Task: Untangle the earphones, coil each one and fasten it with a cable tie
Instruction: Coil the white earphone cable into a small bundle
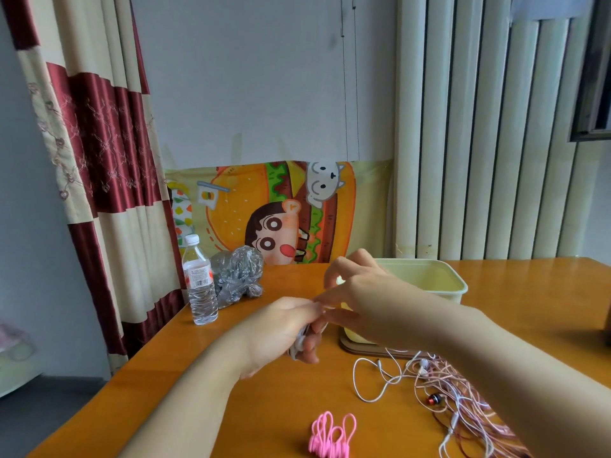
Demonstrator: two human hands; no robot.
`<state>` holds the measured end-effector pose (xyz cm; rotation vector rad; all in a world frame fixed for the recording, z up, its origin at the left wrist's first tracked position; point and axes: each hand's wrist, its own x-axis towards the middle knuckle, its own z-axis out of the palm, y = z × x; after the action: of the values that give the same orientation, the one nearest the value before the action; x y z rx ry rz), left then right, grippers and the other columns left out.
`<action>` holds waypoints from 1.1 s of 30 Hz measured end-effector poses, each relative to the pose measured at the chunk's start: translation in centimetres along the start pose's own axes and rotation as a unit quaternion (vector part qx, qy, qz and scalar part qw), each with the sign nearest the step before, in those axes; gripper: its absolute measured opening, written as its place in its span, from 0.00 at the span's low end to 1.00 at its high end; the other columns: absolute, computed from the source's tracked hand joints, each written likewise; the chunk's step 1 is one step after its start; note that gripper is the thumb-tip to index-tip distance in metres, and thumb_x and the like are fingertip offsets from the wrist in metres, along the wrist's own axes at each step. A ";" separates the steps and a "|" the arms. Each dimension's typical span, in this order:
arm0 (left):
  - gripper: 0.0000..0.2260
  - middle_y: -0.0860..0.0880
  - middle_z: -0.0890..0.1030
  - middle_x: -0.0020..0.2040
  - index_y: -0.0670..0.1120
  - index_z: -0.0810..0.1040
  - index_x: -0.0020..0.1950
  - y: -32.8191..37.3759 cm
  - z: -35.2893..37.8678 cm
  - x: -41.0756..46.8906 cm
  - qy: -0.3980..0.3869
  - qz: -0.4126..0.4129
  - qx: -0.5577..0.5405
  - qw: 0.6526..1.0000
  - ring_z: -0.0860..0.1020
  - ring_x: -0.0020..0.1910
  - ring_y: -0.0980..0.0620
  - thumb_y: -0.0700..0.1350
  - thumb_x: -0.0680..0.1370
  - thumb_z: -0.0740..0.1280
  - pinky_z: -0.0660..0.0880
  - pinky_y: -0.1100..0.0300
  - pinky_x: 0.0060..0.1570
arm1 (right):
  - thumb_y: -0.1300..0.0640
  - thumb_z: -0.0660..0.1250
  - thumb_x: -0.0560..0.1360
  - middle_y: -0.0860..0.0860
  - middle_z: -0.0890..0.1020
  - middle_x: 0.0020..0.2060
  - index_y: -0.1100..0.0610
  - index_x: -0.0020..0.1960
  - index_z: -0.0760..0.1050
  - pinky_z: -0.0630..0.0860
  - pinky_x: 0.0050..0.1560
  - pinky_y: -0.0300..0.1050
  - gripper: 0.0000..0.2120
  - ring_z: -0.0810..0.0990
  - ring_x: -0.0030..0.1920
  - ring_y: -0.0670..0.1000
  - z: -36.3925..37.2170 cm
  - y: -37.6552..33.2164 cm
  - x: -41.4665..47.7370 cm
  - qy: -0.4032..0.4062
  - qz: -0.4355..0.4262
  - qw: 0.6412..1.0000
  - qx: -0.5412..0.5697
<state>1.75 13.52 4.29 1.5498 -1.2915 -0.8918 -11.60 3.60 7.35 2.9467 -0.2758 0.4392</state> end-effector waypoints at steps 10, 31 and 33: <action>0.17 0.50 0.70 0.27 0.45 0.71 0.35 -0.3 -0.5 -0.5 -0.057 -0.010 -0.040 0.998 0.72 0.28 0.54 0.44 0.82 0.54 0.76 0.58 0.41 | 0.58 0.67 0.76 0.47 0.83 0.39 0.55 0.53 0.83 0.69 0.38 0.30 0.08 0.76 0.36 0.39 1.0 0.8 0.2 0.000 -0.016 0.977 0.212; 0.07 0.49 0.84 0.42 0.44 0.78 0.54 -2.1 1.5 1.9 0.092 0.062 -0.121 0.986 0.81 0.39 0.58 0.43 0.78 0.64 0.77 0.64 0.40 | 0.56 0.66 0.76 0.42 0.77 0.27 0.50 0.37 0.79 0.68 0.30 0.29 0.10 0.75 0.28 0.37 3.4 2.2 0.5 0.071 0.134 0.936 0.318; 0.09 0.51 0.82 0.46 0.48 0.75 0.59 -2.5 1.6 2.3 0.160 0.088 -0.055 0.982 0.81 0.40 0.61 0.43 0.79 0.64 0.75 0.68 0.40 | 0.56 0.66 0.76 0.42 0.76 0.26 0.51 0.35 0.79 0.69 0.30 0.30 0.11 0.74 0.27 0.37 3.4 2.4 0.4 0.068 0.152 0.934 0.315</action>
<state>1.58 11.10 1.47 1.4005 -1.1077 -0.5659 -10.76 0.59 4.60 3.4713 -0.6966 0.9240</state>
